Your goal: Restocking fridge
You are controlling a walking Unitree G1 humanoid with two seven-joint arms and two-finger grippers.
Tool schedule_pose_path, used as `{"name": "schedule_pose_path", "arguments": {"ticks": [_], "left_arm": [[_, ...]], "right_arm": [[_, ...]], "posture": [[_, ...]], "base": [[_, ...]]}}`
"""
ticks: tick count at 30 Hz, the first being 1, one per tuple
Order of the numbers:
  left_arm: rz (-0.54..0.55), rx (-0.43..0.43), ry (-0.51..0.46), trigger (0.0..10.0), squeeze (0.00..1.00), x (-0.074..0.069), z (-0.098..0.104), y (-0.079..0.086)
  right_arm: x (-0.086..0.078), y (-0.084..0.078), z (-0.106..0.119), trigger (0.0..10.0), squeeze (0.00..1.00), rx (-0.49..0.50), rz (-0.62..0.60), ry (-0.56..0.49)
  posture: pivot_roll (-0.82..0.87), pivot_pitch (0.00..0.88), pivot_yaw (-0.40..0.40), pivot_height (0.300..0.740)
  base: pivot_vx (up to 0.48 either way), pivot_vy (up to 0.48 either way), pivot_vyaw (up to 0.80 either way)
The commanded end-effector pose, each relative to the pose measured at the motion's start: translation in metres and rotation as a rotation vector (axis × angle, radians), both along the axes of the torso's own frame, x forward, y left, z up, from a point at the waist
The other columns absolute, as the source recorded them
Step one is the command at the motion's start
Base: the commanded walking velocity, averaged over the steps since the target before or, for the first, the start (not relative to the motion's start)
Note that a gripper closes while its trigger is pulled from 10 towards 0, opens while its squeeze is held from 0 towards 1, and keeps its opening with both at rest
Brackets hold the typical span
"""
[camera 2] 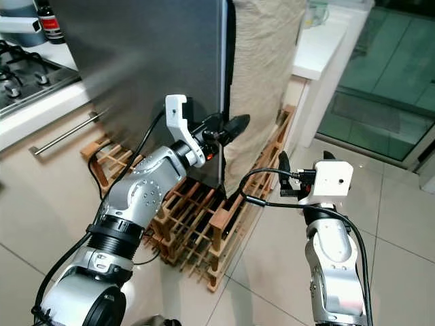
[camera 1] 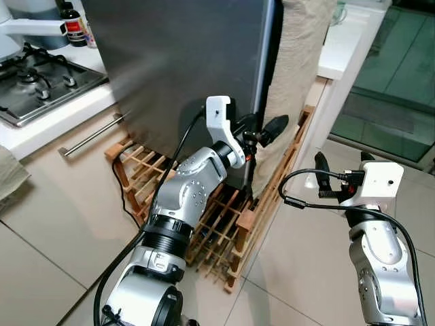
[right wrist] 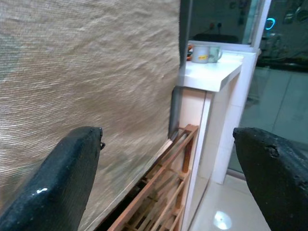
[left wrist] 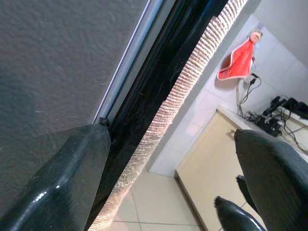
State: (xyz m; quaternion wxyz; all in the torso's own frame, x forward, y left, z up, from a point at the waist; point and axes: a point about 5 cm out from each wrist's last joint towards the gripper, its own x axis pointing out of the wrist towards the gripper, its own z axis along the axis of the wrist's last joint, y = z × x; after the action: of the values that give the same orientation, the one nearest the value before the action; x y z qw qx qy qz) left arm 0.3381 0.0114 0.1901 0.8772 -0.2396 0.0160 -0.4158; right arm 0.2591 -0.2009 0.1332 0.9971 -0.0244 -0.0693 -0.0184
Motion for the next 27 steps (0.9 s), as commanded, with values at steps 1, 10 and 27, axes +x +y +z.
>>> {"name": "schedule_pose_path", "arguments": {"ticks": [1, 10, 27], "left_arm": [[-0.13, -0.138, -0.099, 10.0, 0.0, -0.022, 0.037, -0.042], [0.046, 0.015, -0.169, 10.0, 0.0, -0.025, 0.023, 0.007], [0.325, 0.223, -0.298, 10.0, 0.0, -0.045, 0.008, 0.063]], "right_arm": [[-0.002, -0.002, -0.005, 10.0, 0.0, 0.015, -0.014, 0.022], [-0.002, -0.001, -0.008, 10.0, 0.0, 0.018, -0.005, 0.032], [-0.004, -0.005, -0.009, 10.0, 0.0, 0.014, -0.027, 0.014]], "posture": [[-0.15, 0.0, 0.055, 0.727], [-0.12, 0.0, 0.047, 0.727], [-0.09, 0.0, 0.052, 0.727]], "base": [[0.0, 0.0, 0.0], [0.0, 0.0, 0.0], [0.0, 0.0, 0.0]]}}
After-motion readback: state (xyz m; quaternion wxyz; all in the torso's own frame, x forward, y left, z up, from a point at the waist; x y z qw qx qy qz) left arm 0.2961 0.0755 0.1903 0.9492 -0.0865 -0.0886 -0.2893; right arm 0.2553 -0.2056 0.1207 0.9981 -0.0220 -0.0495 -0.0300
